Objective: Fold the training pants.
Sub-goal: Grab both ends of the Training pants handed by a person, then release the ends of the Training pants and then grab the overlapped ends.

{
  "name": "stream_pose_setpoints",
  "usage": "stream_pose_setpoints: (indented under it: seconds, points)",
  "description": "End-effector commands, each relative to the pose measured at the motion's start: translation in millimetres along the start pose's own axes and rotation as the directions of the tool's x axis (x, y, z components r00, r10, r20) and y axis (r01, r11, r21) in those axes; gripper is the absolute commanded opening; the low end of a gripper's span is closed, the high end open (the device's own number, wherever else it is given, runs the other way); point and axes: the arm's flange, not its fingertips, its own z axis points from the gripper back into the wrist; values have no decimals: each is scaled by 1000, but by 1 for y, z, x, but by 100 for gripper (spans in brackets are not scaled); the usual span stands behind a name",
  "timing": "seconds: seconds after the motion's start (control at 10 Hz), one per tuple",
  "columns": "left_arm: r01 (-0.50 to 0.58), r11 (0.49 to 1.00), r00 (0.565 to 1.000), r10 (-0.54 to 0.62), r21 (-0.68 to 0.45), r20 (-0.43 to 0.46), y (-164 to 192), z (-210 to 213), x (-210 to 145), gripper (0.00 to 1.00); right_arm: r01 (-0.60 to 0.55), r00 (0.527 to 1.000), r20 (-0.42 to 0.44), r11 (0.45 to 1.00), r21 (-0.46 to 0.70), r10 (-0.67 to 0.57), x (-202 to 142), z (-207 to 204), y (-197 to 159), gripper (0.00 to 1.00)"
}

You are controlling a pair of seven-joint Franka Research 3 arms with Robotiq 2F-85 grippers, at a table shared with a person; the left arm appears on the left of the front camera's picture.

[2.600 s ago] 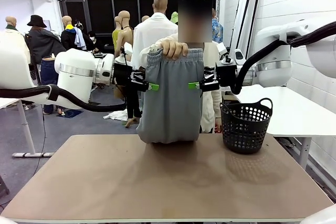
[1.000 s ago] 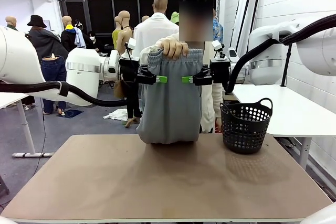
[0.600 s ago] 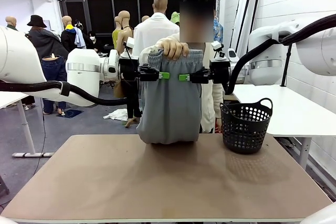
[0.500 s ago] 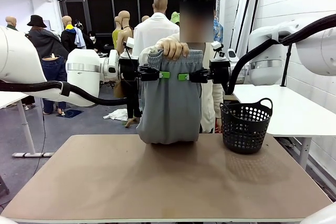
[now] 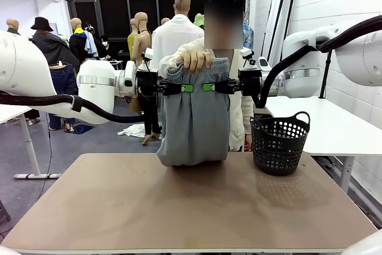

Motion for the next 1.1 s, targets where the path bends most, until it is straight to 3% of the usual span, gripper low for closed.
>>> stream_pose_setpoints:
  seconds: [0.0, 0.1, 1.0]
  points:
    - [-36, 999, 992, 35, -2, -123, 33, -5, -6, 0, 4, 1000, -23, 1000, -15, -4, 5, -4, -4, 0]
    - [0, 1000, 1000, 0, 0, 0, 0, 0, 0, 0, 0, 1000, 0, 1000, 0, 0, 0, 0, 0, 0]
    - [0, 1000, 1000, 0, 0, 0, 0, 0, 0, 0, 0, 1000, 0, 1000, 0, 0, 0, 0, 0, 0]
